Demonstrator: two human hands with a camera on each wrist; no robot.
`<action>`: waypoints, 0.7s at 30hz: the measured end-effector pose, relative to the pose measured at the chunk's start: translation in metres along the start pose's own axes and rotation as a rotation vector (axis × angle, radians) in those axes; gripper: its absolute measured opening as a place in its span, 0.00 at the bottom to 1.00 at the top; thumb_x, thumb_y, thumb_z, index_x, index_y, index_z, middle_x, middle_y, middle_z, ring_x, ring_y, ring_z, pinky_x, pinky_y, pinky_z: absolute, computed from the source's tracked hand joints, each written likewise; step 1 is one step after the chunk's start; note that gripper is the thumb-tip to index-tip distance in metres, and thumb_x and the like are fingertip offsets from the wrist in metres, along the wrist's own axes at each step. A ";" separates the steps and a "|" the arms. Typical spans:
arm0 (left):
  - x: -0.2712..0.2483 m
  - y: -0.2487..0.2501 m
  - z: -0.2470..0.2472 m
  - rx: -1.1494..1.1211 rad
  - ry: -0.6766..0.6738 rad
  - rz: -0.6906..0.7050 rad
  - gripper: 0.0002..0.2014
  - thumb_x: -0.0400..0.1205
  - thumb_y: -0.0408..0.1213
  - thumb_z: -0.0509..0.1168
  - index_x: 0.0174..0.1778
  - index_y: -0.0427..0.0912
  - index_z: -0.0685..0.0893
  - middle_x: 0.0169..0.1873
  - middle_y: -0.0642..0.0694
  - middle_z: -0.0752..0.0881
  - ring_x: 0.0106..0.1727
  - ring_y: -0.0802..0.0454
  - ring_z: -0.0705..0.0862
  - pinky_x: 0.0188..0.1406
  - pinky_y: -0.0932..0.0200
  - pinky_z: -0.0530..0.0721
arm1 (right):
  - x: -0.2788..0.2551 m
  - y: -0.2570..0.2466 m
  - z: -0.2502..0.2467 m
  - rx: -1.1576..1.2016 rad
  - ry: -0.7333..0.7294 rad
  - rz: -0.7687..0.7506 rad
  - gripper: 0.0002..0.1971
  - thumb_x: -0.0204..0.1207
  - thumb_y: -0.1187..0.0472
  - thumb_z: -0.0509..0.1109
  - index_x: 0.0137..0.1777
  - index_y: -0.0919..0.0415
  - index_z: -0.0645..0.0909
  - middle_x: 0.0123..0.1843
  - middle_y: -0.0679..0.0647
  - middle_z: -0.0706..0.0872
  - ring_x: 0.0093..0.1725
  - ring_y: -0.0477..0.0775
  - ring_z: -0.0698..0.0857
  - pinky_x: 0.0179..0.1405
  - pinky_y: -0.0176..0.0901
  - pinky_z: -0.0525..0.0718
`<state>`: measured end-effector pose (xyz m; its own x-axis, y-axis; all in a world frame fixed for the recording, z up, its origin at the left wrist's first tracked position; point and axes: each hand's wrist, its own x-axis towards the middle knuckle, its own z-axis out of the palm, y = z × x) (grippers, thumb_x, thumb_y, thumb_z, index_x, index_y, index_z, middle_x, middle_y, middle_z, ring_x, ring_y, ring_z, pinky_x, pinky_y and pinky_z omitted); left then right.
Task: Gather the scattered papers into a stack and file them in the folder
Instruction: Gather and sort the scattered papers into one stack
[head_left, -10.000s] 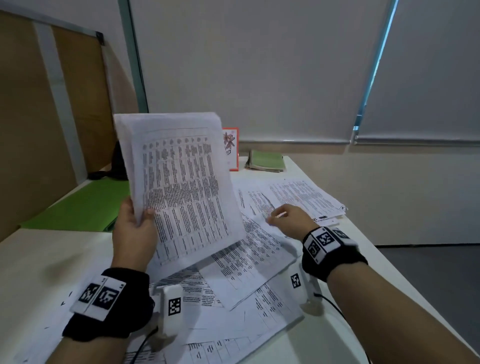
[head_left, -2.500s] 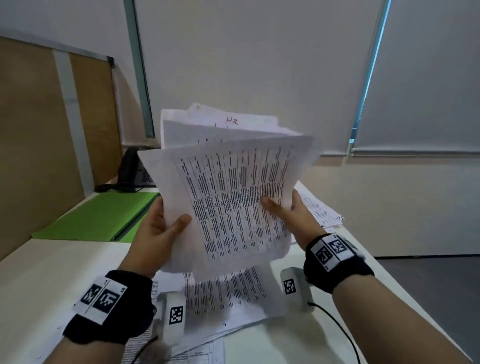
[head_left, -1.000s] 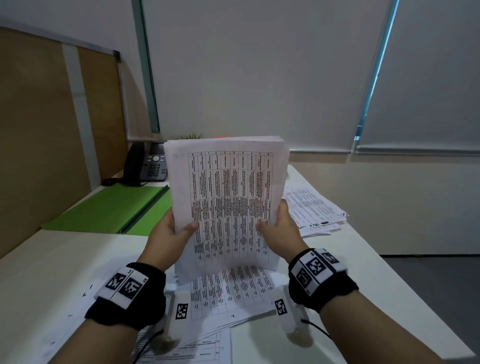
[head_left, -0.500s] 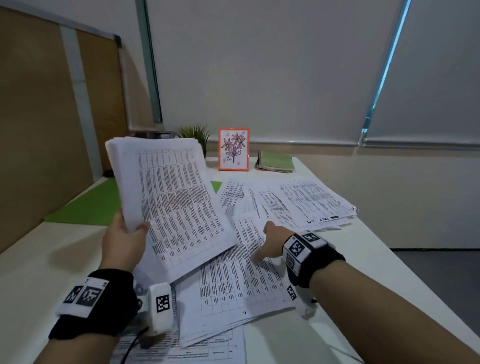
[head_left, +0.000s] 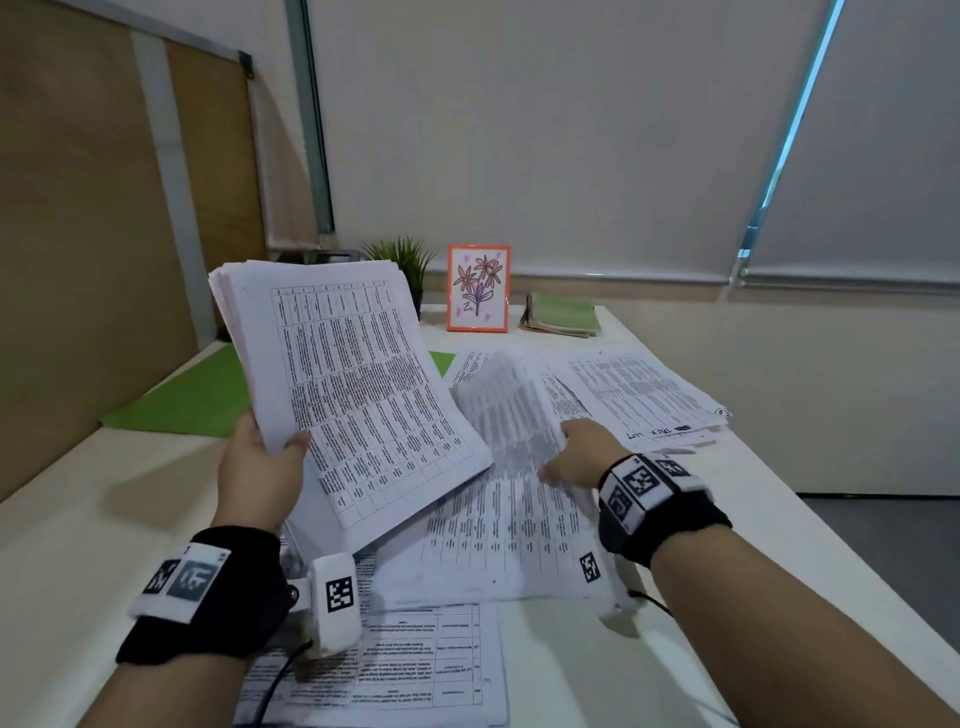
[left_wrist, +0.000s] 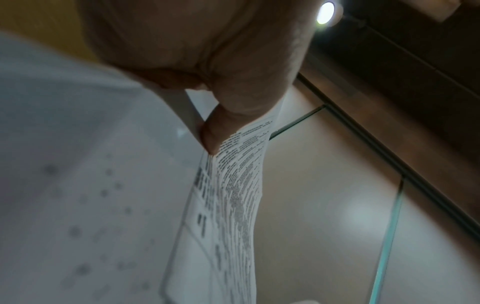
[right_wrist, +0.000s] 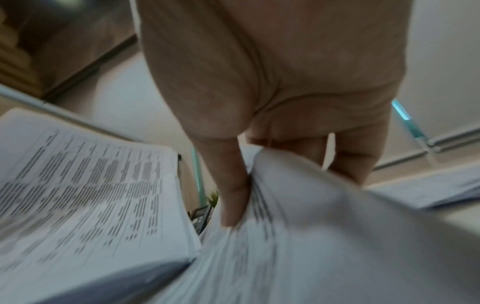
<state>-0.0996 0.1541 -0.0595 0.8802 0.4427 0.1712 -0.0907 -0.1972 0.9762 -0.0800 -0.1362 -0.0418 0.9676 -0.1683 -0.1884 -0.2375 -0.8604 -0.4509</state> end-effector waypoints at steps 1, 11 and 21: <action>-0.001 0.001 0.001 -0.002 0.000 0.006 0.14 0.81 0.30 0.64 0.62 0.41 0.74 0.52 0.45 0.81 0.52 0.46 0.80 0.57 0.49 0.77 | 0.002 0.006 -0.003 0.071 0.047 -0.006 0.29 0.75 0.59 0.72 0.74 0.65 0.69 0.73 0.60 0.76 0.71 0.60 0.77 0.69 0.50 0.76; -0.010 0.015 0.009 0.079 0.046 0.052 0.14 0.83 0.33 0.61 0.65 0.43 0.75 0.58 0.41 0.84 0.52 0.43 0.80 0.54 0.51 0.75 | -0.007 0.048 -0.043 0.742 0.688 -0.077 0.08 0.76 0.66 0.66 0.53 0.61 0.83 0.42 0.59 0.84 0.43 0.60 0.82 0.37 0.40 0.74; -0.020 0.032 0.021 -0.098 0.039 0.020 0.19 0.82 0.30 0.62 0.70 0.43 0.74 0.58 0.42 0.83 0.54 0.44 0.82 0.58 0.51 0.76 | -0.022 0.043 -0.070 1.234 0.474 -0.260 0.08 0.77 0.69 0.69 0.46 0.54 0.83 0.47 0.52 0.89 0.49 0.53 0.87 0.47 0.44 0.86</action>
<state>-0.1103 0.1203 -0.0346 0.8589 0.4739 0.1944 -0.1552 -0.1208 0.9805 -0.1054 -0.2029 0.0040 0.8729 -0.4324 0.2260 0.2765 0.0569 -0.9593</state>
